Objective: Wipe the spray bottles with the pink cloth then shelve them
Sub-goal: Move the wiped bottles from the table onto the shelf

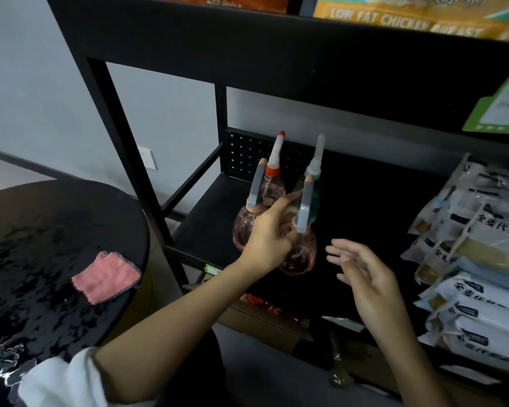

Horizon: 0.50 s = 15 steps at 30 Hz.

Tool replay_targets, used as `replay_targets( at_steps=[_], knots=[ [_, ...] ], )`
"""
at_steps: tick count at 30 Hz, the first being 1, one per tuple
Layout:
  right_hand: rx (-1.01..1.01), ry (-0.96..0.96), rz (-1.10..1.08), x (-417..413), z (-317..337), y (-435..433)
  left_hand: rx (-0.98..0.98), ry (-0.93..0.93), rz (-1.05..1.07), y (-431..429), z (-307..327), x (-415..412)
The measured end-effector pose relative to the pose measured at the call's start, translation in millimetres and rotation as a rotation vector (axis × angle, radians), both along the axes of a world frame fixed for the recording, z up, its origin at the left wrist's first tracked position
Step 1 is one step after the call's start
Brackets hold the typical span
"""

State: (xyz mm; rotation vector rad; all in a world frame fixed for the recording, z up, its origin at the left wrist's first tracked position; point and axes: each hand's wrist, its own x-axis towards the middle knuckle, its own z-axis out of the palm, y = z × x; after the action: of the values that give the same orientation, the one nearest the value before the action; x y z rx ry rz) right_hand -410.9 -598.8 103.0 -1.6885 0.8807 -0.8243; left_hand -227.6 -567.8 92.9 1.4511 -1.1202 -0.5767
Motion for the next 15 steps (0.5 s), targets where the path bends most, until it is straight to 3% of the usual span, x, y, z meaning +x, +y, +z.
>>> replay_targets(
  at_steps=[15],
  knots=[
    [0.028, 0.014, -0.019, 7, -12, -2, 0.022, -0.089, -0.001, -18, -6, 4]
  ],
)
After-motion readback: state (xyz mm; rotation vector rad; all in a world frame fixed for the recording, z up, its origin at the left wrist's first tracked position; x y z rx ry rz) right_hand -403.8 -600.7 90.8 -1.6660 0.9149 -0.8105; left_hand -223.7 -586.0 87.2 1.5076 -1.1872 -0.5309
